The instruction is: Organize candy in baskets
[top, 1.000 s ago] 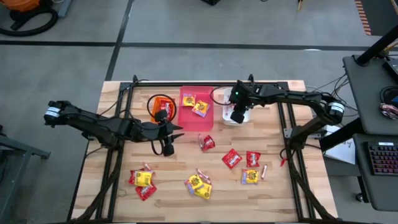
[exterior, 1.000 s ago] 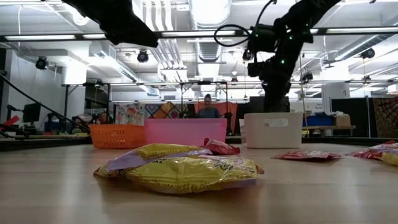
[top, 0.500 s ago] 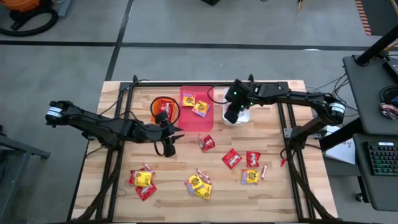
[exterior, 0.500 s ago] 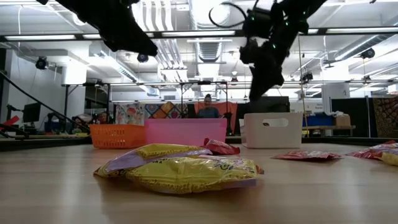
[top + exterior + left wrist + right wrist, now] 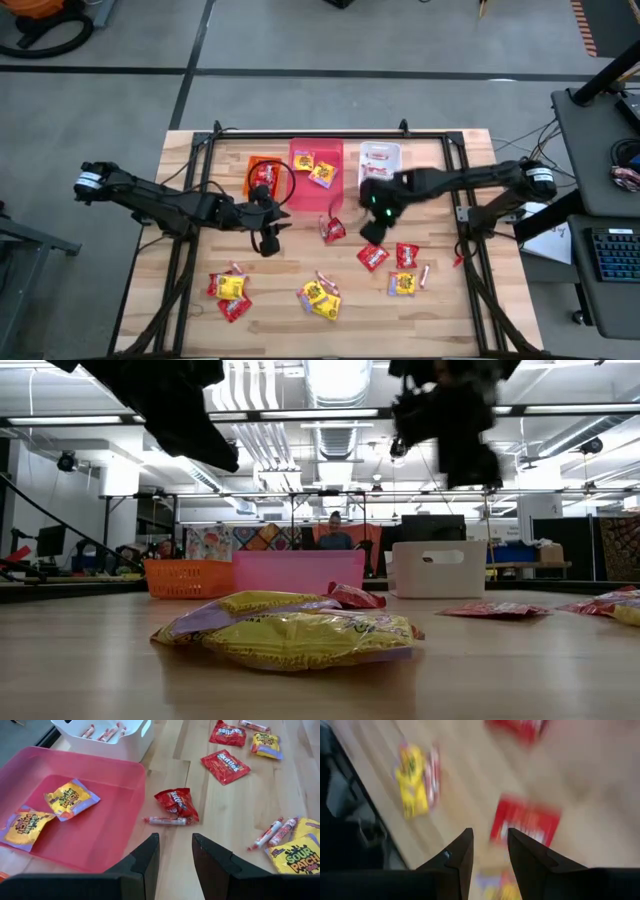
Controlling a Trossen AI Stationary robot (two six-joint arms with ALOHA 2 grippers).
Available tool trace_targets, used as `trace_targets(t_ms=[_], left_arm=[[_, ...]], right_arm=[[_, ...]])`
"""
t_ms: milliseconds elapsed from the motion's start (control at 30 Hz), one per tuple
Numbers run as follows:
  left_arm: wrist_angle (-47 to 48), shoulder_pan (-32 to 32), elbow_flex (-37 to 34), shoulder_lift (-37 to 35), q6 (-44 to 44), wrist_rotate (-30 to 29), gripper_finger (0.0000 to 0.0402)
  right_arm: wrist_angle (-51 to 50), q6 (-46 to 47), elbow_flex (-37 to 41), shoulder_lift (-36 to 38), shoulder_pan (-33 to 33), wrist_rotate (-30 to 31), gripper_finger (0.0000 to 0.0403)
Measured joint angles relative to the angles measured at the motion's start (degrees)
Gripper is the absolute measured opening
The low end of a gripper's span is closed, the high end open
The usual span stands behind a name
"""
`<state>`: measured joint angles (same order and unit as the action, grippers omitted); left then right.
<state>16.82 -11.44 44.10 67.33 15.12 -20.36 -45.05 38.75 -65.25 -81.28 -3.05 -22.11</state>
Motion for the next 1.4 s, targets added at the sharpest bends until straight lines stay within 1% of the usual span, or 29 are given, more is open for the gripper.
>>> trace_targets(t_ms=[100, 167, 200, 267, 333, 400, 433, 533, 633, 733, 900, 1167, 1300, 1400], left_arm=[[-0.11, 0.00, 0.00, 0.00, 0.01, -0.02, 0.0100], [-0.15, 0.00, 0.00, 0.00, -0.01, -0.02, 0.0100], [-0.25, 0.00, 0.00, 0.00, -0.03, -0.02, 0.0100], [-0.51, 0.00, 0.00, 0.00, -0.09, -0.02, 0.0100], [-1.13, 0.00, 0.00, 0.00, -0.57, -0.04, 0.0100], [-1.75, 0.00, 0.00, 0.00, -1.19, -0.04, 0.0100], [-1.82, 0.00, 0.00, 0.00, -1.57, -0.05, 0.0100], [-1.85, 0.00, 0.00, 0.00, -2.22, -0.04, 0.0100], [-2.22, 0.02, 0.00, 0.00, -2.68, -0.07, 0.0100], [-3.51, 0.02, 0.00, 0.00, -3.66, -0.08, 0.0100], [-5.19, 0.02, 0.00, 0.00, -4.95, -0.09, 0.0100], [-5.81, 0.02, 0.00, 0.00, -6.31, -0.09, 0.0100], [-5.84, 0.02, 0.00, 0.00, -7.11, -0.09, 0.0100], [-5.84, 0.02, 0.00, 0.00, -7.51, -0.11, 0.0100]], right_arm=[[-6.05, 9.91, 0.06, 0.00, 4.93, -0.15, 0.0114], [-8.62, 13.86, 0.11, -0.09, 8.36, -0.29, 0.0114], [-9.44, 13.52, 0.12, -0.17, 10.23, -0.28, 0.0114], [-9.80, 6.42, 0.45, -0.22, 14.47, 0.90, 0.0114], [-10.33, 1.19, 0.83, -0.22, 19.75, 3.51, 0.0114], [-10.86, -0.61, 1.24, -0.36, 25.19, 7.05, 0.0114], [-10.56, -0.24, 1.42, -0.61, 27.57, 9.45, 0.0114], [-9.92, 4.84, 1.99, -1.98, 33.09, 18.04, 0.0114], [-8.49, 8.89, 1.99, -4.26, 36.16, 21.09, 0.0114], [-7.65, 10.22, 1.99, -7.47, 37.42, 21.93, 0.0114], [-7.74, 10.03, 1.99, -13.44, 37.24, 22.15, 0.0114], [-5.64, 4.82, 2.07, -18.59, 36.33, 22.23, 0.0112], [-3.13, 2.76, 3.06, -20.22, 35.60, 21.48, 0.0093], [-1.74, 0.12, 3.28, -21.25, 35.19, 20.48, 0.0061]])
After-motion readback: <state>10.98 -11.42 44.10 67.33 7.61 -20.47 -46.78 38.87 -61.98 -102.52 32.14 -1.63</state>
